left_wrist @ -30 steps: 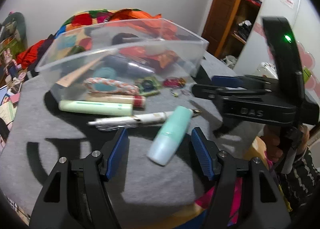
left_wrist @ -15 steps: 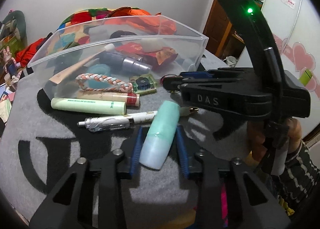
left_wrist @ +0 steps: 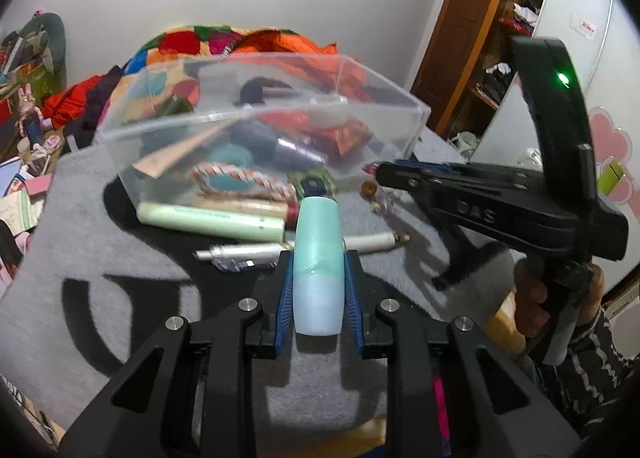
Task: Organize objects
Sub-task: 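Carry the mint-green bottle and pink charm over the clear box with both tools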
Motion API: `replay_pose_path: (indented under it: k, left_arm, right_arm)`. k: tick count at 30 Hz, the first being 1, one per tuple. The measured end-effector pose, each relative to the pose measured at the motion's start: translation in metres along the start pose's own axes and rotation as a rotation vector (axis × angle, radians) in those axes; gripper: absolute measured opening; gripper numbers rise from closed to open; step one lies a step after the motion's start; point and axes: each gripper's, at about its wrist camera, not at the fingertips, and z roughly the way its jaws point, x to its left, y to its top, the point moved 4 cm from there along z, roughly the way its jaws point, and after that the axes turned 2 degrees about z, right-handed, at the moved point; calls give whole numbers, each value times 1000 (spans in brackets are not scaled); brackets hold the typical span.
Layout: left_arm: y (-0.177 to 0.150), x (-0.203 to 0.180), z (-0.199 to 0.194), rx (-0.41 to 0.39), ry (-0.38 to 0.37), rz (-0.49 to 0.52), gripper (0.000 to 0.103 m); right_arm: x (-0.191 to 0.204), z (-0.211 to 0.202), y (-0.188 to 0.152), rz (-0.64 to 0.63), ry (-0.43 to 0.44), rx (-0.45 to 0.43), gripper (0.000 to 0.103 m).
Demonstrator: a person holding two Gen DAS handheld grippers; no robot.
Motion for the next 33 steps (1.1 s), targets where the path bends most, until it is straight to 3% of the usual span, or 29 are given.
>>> replay_pose_path:
  k: [20,33]
  left_arm:
    - [70,30,-36,-176,58,-37,24]
    - [117,45,-40,-246,109,-32,24]
  right_arm:
    - [6,-53,45,31,74,-175,13]
    - [13,-53,83,22,38,-244,13]
